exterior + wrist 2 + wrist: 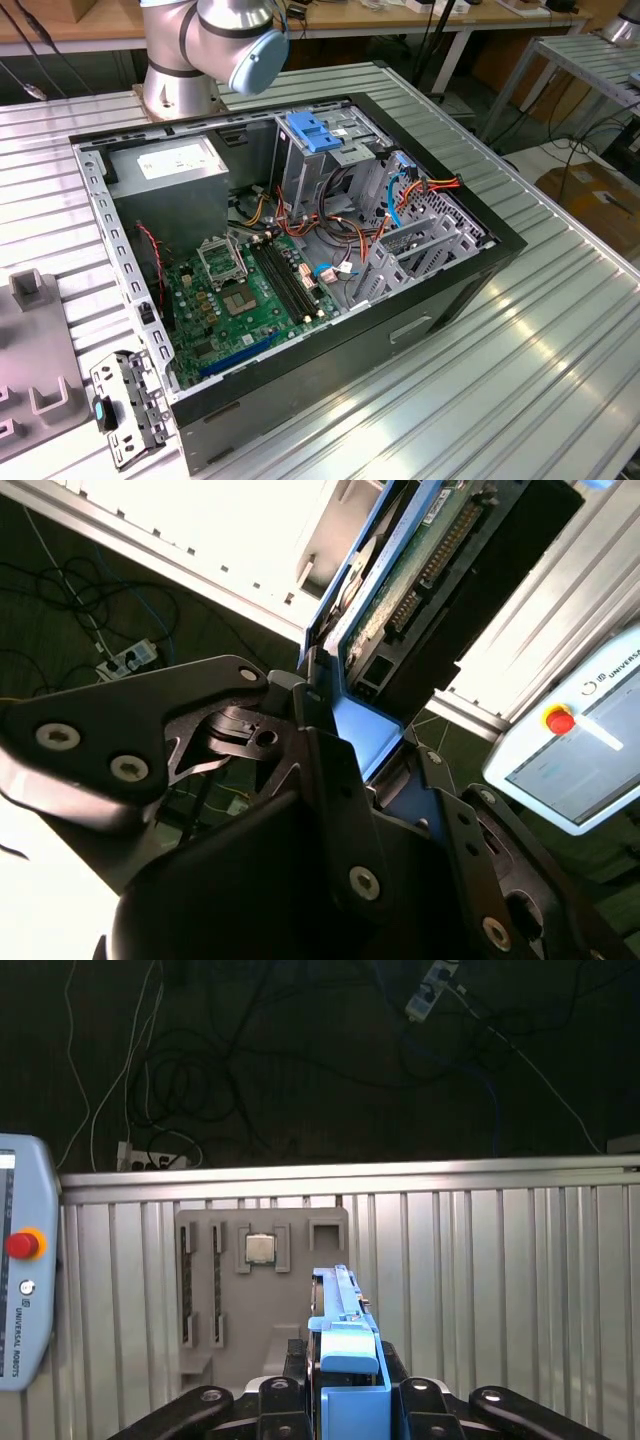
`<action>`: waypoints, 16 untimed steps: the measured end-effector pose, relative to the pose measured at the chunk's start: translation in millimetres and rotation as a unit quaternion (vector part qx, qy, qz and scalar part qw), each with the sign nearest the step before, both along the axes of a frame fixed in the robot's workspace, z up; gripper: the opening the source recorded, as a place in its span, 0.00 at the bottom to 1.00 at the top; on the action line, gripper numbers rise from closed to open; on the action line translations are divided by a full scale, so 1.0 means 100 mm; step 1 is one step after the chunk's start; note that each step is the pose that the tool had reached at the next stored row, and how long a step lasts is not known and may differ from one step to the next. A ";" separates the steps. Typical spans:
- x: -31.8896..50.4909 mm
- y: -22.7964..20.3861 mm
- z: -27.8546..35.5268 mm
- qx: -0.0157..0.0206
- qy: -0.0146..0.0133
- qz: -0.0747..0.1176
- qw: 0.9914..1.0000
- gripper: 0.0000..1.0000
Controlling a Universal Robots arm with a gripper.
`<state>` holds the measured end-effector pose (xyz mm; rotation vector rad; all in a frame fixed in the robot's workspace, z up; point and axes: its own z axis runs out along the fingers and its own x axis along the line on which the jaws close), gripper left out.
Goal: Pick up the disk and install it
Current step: 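Pick up the disk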
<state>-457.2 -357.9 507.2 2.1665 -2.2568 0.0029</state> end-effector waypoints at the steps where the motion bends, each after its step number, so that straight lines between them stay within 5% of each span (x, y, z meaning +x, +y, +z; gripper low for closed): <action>1: 0.009 0.000 0.000 0.000 0.000 0.000 1.000 0.37; 16: 0.197 0.000 0.000 0.000 0.004 0.000 1.000 0.37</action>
